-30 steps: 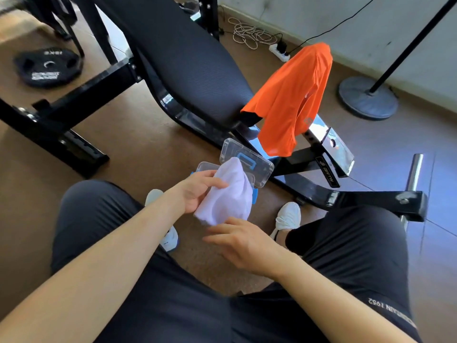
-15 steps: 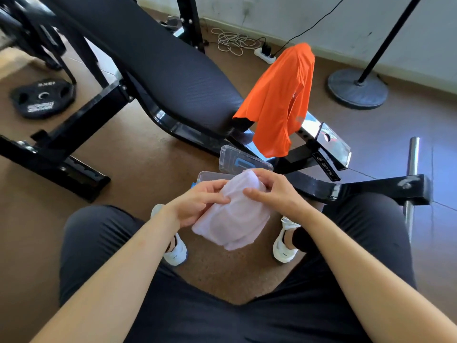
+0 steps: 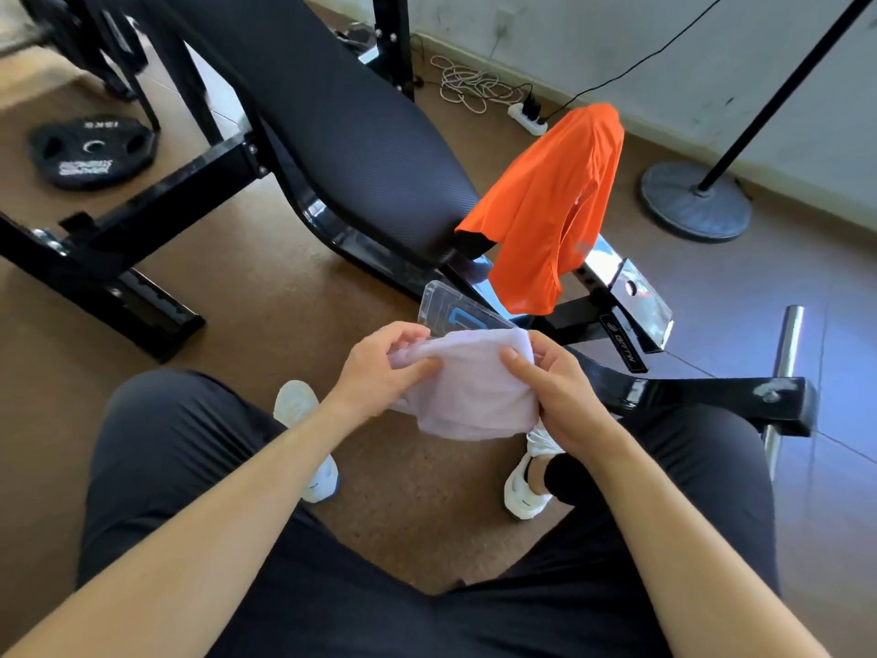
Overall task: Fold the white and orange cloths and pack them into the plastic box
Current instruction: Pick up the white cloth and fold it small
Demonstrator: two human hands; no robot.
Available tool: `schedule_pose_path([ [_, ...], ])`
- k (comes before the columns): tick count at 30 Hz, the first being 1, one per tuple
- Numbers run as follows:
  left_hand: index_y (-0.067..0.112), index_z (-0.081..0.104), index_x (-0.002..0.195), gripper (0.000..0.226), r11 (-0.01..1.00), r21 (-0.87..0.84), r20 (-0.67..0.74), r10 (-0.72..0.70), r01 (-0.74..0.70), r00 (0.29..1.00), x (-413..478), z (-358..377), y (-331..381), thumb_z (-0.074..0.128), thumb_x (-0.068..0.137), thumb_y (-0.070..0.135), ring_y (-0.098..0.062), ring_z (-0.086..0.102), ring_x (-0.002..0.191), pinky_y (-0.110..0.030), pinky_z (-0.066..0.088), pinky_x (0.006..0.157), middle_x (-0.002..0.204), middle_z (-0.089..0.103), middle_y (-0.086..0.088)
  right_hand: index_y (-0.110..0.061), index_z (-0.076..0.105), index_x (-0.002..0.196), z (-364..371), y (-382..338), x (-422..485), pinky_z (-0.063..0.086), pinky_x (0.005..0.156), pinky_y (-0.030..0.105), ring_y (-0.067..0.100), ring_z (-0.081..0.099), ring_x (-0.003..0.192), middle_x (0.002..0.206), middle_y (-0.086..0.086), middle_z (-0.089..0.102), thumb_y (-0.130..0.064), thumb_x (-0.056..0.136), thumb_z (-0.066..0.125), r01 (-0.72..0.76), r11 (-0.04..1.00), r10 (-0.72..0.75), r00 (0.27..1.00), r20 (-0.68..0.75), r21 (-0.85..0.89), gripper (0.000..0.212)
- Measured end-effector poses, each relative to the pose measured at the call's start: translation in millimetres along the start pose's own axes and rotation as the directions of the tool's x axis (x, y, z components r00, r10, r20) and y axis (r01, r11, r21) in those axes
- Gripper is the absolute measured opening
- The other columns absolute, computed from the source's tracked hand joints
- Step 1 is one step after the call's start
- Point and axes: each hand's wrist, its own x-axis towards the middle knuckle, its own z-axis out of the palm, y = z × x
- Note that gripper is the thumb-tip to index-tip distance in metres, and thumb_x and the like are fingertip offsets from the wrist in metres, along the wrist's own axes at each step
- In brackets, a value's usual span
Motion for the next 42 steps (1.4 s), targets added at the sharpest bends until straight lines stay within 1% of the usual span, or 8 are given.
schedule_pose_path([
  [3, 0.022, 0.054, 0.137, 0.063, 0.992, 0.075, -0.156, 0.111, -0.101, 0.982, -3, 5, 0, 0.081, 0.082, 0.036, -0.010, 0.056, 0.109, -0.021, 0.052, 0.089, 0.130, 0.054, 0.007, -0.011, 0.065, 0.113, -1, -4, -4, 0.053, 0.084, 0.049, 0.029, 0.069, 0.094, 0.108, 0.023, 0.070, -0.028, 0.090, 0.073, 0.071, 0.995, -0.071, 0.997, 0.000, -0.072, 0.030],
  [8, 0.025, 0.043, 0.149, 0.082, 0.943, 0.106, 0.030, 0.313, -0.314, 0.949, -10, 8, 6, 0.084, 0.078, 0.033, -0.014, 0.053, 0.125, -0.026, 0.055, 0.091, 0.146, 0.046, 0.006, -0.019, 0.072, 0.109, 1, -5, -4, 0.056, 0.081, 0.053, 0.035, 0.070, 0.093, 0.101, 0.016, 0.073, -0.026, 0.087, 0.077, 0.123, 0.975, -0.115, 0.992, 0.056, -0.185, 0.024],
  [11, 0.026, 0.041, 0.150, 0.078, 0.967, 0.020, 0.167, 0.245, -0.252, 0.955, -15, 15, 13, 0.079, 0.083, 0.037, -0.008, 0.044, 0.136, -0.027, 0.042, 0.108, 0.149, 0.048, 0.007, -0.017, 0.073, 0.109, 2, -5, -5, 0.055, 0.078, 0.040, 0.020, 0.070, 0.091, 0.100, 0.010, 0.075, -0.028, 0.085, 0.076, 0.127, 0.969, -0.110, 0.990, 0.090, -0.210, 0.027],
  [20, 0.019, 0.066, 0.099, 0.031, 0.996, 0.040, 0.271, 0.064, -0.077, 0.960, -9, 5, 17, 0.067, 0.090, 0.049, -0.005, 0.058, 0.072, -0.025, 0.047, 0.069, 0.089, 0.062, 0.009, -0.012, 0.074, 0.111, 0, -5, -5, 0.055, 0.078, 0.032, 0.020, 0.068, 0.093, 0.101, 0.010, 0.074, -0.024, 0.093, 0.070, 0.111, 0.979, -0.102, 0.993, 0.059, -0.174, 0.022],
  [28, 0.012, 0.068, 0.106, 0.024, 0.994, -0.107, 0.348, 0.054, -0.018, 0.936, -7, -1, 18, 0.072, 0.091, 0.031, -0.012, 0.068, 0.077, -0.027, 0.059, 0.068, 0.098, 0.067, -0.003, -0.017, 0.072, 0.109, 2, 2, 3, 0.056, 0.090, 0.042, 0.022, 0.070, 0.097, 0.102, 0.005, 0.075, -0.024, 0.093, 0.071, 0.036, 0.963, -0.106, 0.963, -0.250, -0.267, 0.017],
  [34, 0.011, 0.068, 0.113, 0.026, 0.954, -0.285, 0.311, -0.006, 0.099, 0.951, -9, -2, 21, 0.072, 0.092, 0.025, -0.013, 0.066, 0.076, -0.023, 0.055, 0.067, 0.098, 0.069, -0.003, -0.024, 0.065, 0.120, 22, 9, -10, 0.050, 0.075, 0.024, 0.009, 0.059, 0.090, 0.104, -0.006, 0.063, -0.022, 0.081, 0.082, 0.216, 0.760, -0.457, 0.848, -0.268, -0.613, 0.042],
  [38, 0.007, 0.067, 0.117, 0.025, 0.914, -0.382, 0.285, -0.025, 0.138, 0.958, -10, -4, 25, 0.068, 0.095, 0.018, -0.010, 0.063, 0.064, -0.022, 0.053, 0.064, 0.087, 0.068, -0.006, -0.025, 0.043, 0.149, 48, 23, -20, 0.042, 0.101, 0.028, 0.012, 0.050, 0.121, 0.136, -0.006, 0.053, -0.052, 0.073, 0.080, 0.266, 0.654, -0.371, 0.929, 0.006, -0.708, 0.089],
  [42, 0.009, 0.070, 0.116, 0.022, 0.924, -0.367, 0.348, 0.028, 0.109, 0.937, -12, -6, 26, 0.069, 0.095, 0.016, -0.017, 0.067, 0.074, -0.026, 0.055, 0.068, 0.091, 0.072, -0.010, -0.041, 0.020, 0.155, 62, 25, -16, 0.049, 0.093, 0.030, 0.010, 0.055, 0.117, 0.133, -0.008, 0.053, -0.060, 0.070, 0.080, 0.193, 0.669, -0.288, 0.958, -0.012, -0.718, 0.106],
])
